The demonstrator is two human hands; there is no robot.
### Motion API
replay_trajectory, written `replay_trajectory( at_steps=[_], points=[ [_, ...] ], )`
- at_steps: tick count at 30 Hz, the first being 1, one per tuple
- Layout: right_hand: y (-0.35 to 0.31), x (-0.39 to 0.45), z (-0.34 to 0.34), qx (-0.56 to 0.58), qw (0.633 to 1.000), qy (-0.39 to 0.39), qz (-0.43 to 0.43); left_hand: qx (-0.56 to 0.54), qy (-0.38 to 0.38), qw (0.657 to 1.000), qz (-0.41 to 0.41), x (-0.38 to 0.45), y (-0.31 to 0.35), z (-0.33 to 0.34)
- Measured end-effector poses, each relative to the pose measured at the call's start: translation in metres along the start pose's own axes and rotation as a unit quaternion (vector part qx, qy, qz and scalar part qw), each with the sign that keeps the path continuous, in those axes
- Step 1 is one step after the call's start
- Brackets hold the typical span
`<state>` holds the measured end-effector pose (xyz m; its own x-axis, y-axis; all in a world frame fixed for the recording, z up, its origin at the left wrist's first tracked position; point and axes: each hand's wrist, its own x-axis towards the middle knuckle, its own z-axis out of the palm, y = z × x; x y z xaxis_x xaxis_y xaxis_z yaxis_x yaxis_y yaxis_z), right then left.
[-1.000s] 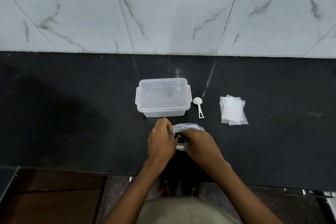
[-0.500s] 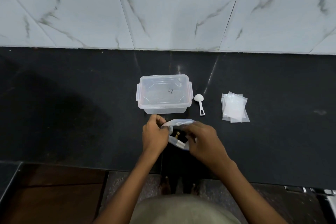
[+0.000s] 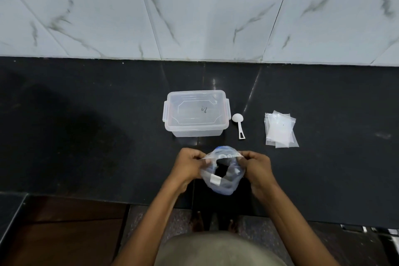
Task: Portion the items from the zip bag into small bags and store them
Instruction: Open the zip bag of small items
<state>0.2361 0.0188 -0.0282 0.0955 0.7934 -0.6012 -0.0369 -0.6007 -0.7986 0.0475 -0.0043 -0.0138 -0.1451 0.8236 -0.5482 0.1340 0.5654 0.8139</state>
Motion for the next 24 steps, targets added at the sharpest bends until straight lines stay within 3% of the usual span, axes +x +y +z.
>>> replay_trajectory(
  at_steps=[3,6,8,12,14,18,21,24],
  points=[
    [-0.006,0.003,-0.002,0.181,0.974,-0.030,0.134,-0.123,-0.076,0.986,-0.079,0.005,0.005,-0.006],
    [-0.008,0.003,-0.007,0.284,0.933,-0.025,0.220,-0.233,-0.103,0.958,-0.134,0.009,0.007,-0.006],
    [-0.010,0.001,-0.008,0.296,0.923,-0.016,0.247,-0.315,-0.115,0.927,-0.166,0.009,0.008,-0.002],
    [-0.012,-0.002,-0.010,0.288,0.916,-0.030,0.278,-0.495,-0.087,0.830,-0.244,0.009,0.008,0.003],
    [-0.010,-0.003,-0.010,0.292,0.912,-0.052,0.282,-0.526,-0.064,0.807,-0.261,0.011,0.008,0.009],
    [-0.018,-0.009,-0.011,0.311,0.913,-0.107,0.241,-0.526,-0.094,0.806,-0.254,0.014,0.012,0.012],
    [-0.021,-0.015,-0.012,0.348,0.901,-0.172,0.194,-0.490,-0.139,0.828,-0.233,0.012,0.016,0.008],
    [-0.013,-0.011,-0.015,0.365,0.906,-0.144,0.160,-0.429,-0.172,0.865,-0.197,0.007,0.016,0.004]
  ],
)
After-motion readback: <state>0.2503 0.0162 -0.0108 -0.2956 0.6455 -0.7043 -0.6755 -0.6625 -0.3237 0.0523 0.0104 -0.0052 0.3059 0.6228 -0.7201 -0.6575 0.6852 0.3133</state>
